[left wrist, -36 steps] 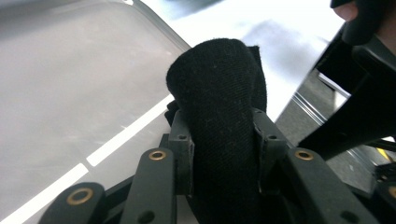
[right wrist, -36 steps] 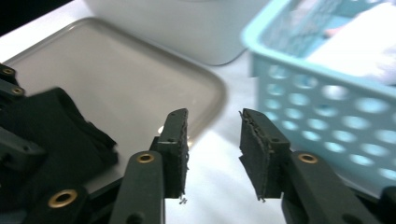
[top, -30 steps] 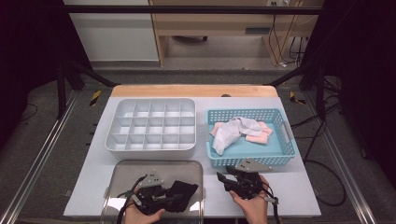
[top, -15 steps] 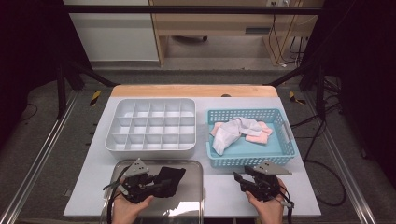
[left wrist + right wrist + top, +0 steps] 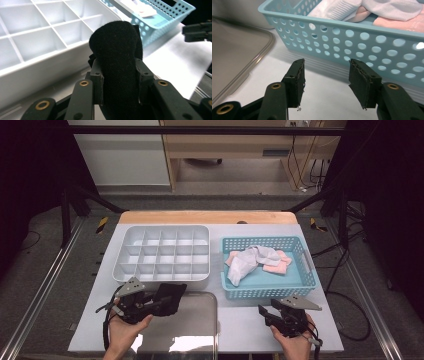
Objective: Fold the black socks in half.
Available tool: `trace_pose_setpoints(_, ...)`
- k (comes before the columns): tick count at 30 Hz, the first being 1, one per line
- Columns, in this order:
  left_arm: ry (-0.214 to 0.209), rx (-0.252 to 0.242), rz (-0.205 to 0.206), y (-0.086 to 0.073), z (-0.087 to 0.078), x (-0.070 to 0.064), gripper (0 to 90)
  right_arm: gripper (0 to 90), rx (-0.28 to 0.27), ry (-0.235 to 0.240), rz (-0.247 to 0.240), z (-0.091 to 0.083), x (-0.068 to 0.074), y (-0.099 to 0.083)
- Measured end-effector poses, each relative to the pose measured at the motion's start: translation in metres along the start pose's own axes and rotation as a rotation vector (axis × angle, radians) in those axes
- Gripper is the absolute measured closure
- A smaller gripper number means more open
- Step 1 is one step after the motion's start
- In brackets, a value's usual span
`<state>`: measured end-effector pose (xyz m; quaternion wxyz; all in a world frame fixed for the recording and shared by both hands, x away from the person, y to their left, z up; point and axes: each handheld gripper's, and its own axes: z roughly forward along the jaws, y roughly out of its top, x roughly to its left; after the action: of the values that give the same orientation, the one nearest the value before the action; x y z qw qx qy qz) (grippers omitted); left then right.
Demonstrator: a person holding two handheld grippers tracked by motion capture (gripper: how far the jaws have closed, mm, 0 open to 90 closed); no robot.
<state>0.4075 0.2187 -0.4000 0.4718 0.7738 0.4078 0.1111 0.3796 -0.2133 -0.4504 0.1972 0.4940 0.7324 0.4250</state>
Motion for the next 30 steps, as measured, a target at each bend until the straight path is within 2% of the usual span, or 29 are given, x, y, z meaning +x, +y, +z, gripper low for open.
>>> trace_pose_setpoints(7, 0.031, -0.019, -0.012, 0.01, -0.004, 0.012, 65.0, 47.0, 0.001, 0.0, -0.001, 0.0, 0.001, 0.0)
trace_pose_setpoints(19, 0.095, -0.066, -0.04, 0.039, -0.018, 0.039, 65.0, 47.1, 0.008, 0.011, -0.005, 0.001, 0.003, -0.001)
trace_pose_setpoints(24, 0.112, -0.061, -0.054, 0.049, -0.014, 0.053, 65.0, 47.3, 0.006, 0.012, -0.009, 0.001, 0.004, -0.001)
trace_pose_setpoints(30, 0.165, -0.026, -0.079, 0.054, -0.003, 0.078, 65.0, 48.2, 0.017, 0.019, -0.013, 0.004, 0.004, -0.001)
